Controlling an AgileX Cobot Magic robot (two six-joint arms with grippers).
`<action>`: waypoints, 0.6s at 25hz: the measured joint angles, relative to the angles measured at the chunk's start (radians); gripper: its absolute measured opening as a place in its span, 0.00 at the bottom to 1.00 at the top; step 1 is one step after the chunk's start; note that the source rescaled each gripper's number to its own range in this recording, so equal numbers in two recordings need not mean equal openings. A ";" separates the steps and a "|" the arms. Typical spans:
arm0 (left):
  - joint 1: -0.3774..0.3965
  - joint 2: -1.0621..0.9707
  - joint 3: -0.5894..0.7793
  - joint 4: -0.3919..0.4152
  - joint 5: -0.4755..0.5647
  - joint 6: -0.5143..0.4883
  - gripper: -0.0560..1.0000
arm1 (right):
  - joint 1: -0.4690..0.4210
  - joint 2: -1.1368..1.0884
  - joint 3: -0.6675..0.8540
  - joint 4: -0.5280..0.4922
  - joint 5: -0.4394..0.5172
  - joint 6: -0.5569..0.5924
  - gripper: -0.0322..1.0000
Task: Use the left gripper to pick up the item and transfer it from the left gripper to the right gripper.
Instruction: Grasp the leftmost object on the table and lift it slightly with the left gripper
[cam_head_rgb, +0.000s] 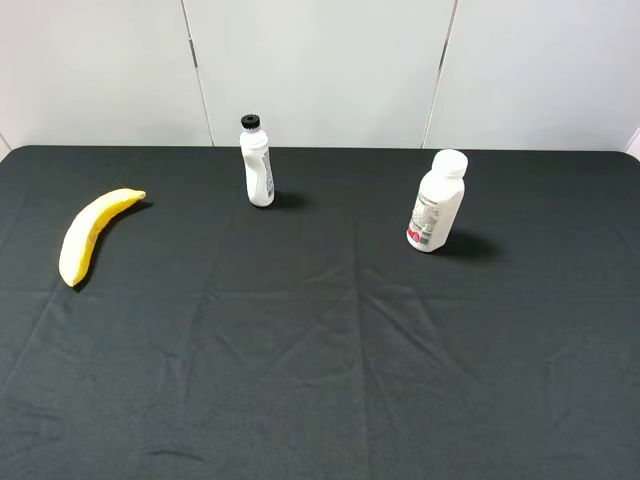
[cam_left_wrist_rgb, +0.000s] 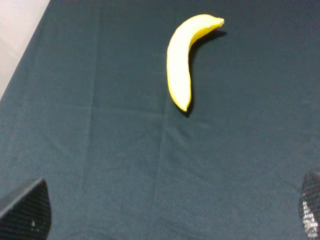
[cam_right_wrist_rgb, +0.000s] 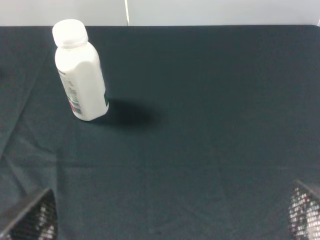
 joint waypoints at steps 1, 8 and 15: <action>0.000 0.000 0.000 0.000 0.000 0.000 1.00 | 0.000 0.000 0.000 0.000 0.000 0.000 1.00; 0.000 0.000 0.000 0.000 0.000 0.000 1.00 | 0.000 0.000 0.000 0.000 0.000 0.000 1.00; 0.000 0.000 0.000 0.000 0.000 0.000 1.00 | 0.000 0.000 0.000 0.000 0.000 0.000 1.00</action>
